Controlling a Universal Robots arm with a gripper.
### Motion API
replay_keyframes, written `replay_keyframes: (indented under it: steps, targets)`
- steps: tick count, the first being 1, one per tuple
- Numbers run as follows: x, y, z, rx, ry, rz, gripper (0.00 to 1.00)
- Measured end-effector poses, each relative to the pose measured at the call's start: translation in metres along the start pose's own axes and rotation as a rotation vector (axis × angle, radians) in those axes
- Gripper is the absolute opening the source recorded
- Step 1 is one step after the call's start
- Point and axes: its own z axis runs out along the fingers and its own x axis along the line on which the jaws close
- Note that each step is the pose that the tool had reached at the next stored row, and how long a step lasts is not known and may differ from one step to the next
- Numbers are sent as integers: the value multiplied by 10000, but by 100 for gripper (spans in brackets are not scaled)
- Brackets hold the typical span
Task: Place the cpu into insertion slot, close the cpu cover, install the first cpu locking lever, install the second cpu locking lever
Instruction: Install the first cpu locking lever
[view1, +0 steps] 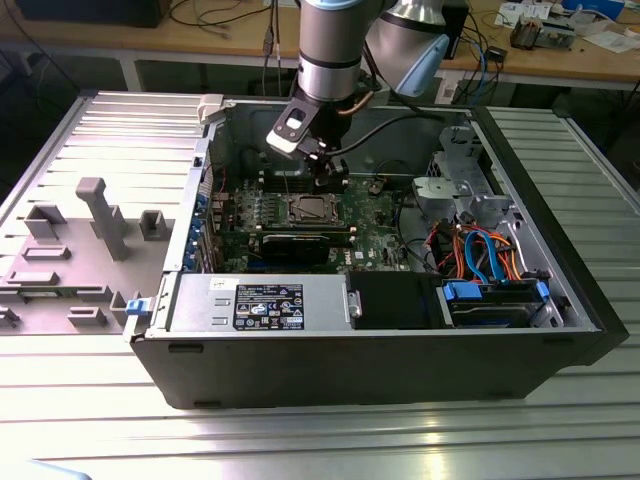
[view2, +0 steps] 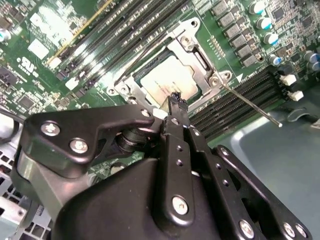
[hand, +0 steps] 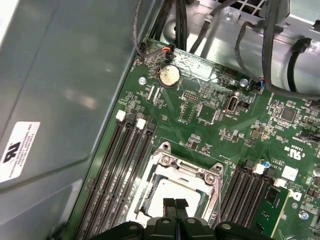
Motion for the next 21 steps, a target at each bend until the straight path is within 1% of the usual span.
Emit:
replay_keyframes:
  steps: [2, 4, 14, 16, 17, 19, 21]
  targets:
    - [2, -3, -24, -1, 2, -71, 11]
    - [2, -5, -24, 6, 1, -308, 11]
    - [3, -6, -23, 35, 2, -1795, 11]
    - [4, -8, -24, 43, 2, -2231, 11]
    - [4, -8, -26, 44, 3, -2346, 11]
    - [4, -9, -42, 52, 1, -2560, 11]
    - [5, -8, -77, 54, 1, -2669, 11]
